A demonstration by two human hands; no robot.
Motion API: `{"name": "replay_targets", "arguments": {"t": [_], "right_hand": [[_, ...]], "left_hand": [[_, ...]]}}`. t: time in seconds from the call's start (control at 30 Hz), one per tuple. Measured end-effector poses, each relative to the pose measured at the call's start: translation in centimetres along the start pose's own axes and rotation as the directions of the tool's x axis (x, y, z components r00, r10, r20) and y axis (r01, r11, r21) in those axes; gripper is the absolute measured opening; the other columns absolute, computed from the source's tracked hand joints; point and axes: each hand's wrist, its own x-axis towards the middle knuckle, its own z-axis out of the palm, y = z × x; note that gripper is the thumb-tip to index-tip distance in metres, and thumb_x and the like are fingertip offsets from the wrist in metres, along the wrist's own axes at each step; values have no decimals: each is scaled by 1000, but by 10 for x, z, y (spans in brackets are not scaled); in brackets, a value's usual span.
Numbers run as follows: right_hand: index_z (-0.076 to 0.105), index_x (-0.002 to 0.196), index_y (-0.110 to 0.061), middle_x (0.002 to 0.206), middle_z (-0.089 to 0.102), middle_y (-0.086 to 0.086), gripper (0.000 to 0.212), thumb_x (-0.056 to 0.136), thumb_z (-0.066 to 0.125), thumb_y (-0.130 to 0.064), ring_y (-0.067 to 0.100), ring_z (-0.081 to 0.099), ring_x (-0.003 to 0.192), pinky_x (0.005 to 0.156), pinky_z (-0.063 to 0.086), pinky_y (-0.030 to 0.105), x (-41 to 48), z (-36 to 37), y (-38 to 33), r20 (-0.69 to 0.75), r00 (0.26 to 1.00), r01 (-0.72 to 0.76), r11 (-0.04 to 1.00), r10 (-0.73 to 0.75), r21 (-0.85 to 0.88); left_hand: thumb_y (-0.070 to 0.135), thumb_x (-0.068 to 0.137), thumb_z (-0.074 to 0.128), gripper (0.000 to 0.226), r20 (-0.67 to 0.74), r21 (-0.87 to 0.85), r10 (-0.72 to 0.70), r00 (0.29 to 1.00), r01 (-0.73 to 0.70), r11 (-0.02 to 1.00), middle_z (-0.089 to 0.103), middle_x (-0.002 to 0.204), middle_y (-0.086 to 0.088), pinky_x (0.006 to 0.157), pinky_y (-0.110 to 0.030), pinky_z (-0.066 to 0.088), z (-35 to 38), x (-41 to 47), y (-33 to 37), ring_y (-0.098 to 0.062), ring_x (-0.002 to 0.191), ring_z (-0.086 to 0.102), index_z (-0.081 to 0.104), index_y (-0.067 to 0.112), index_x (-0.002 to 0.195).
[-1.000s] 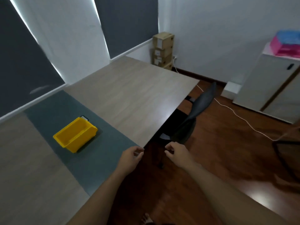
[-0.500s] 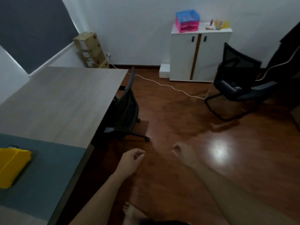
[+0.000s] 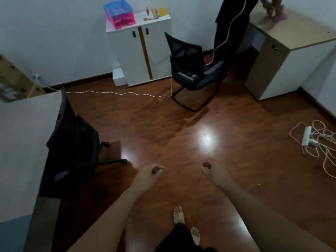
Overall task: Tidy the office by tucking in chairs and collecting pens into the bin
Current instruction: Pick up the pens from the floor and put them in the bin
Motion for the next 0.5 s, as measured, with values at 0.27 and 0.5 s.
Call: {"name": "replay_targets", "arguments": {"t": [0.27, 0.5], "right_hand": [[77, 99, -10, 95, 77, 6, 18, 87, 80, -23, 22, 70, 86, 75, 47, 29, 14, -41, 61, -114, 978, -168, 982, 177, 80], [77, 105, -10, 99, 77, 8, 20, 89, 76, -21, 25, 70, 91, 74, 40, 26, 58, -70, 91, -135, 960, -238, 969, 246, 72]], "left_hand": [[24, 106, 62, 22, 114, 18, 110, 987, -112, 993, 77, 116, 10, 76, 0, 44, 36, 86, 47, -5, 103, 69, 78, 25, 122], [20, 103, 67, 19, 170, 29, 158, 973, -165, 986, 79, 111, 11, 75, 1, 41, 61, 168, 82, -7, 101, 71, 81, 25, 115]]}}
